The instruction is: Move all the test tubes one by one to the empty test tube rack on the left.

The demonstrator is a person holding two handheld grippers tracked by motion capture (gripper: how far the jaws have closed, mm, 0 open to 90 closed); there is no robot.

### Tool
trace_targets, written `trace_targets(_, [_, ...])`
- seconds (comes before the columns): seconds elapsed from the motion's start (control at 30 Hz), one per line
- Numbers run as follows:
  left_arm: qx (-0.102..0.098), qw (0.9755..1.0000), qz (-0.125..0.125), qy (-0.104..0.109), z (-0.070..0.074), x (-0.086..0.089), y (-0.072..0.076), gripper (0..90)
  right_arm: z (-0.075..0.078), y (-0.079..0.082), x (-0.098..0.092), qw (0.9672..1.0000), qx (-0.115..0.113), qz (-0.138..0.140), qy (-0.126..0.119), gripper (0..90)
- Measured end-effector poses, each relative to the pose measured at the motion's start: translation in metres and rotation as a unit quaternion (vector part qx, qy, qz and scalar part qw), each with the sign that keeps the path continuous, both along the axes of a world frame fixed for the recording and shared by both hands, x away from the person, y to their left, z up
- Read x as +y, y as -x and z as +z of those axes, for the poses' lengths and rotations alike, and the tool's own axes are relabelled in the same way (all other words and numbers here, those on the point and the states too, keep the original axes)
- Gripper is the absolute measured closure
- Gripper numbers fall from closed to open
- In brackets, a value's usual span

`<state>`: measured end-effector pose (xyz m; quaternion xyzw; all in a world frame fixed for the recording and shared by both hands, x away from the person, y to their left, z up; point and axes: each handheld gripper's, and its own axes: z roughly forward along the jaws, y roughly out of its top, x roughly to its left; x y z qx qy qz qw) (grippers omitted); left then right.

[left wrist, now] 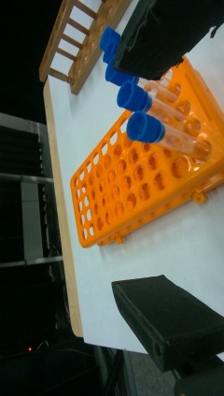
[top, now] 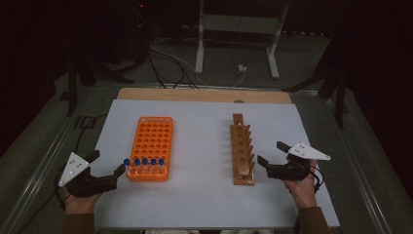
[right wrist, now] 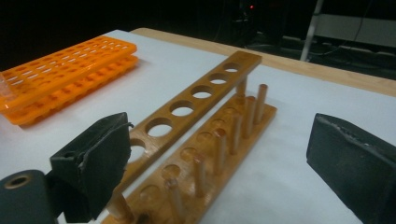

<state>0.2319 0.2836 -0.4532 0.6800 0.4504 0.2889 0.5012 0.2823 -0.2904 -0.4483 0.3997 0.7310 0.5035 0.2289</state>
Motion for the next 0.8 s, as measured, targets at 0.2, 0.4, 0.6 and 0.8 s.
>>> trace_targets(0.2, [-0.009, 0.9999, 0.008, 0.001, -0.001, 0.000, 0.001, 0.3, -0.005, 0.007, -0.009, 0.9999, -0.003, -0.006, -0.010, 4.5])
trace_targets(0.4, [-0.010, 0.9999, 0.009, 0.000, -0.002, 0.001, 0.003, 0.3, -0.009, 0.014, -0.014, 0.9996, -0.008, -0.011, -0.024, 3.5])
trace_targets(0.6, [-0.013, 0.9999, 0.010, 0.001, -0.002, 0.001, 0.005, 0.3, -0.012, 0.019, -0.018, 0.9993, -0.012, -0.016, -0.032, 3.5])
trace_targets(0.8, [-0.016, 0.9998, 0.009, 0.003, -0.002, 0.002, 0.006, 0.4, -0.016, 0.022, -0.024, 0.9988, -0.013, -0.023, -0.040, 3.4])
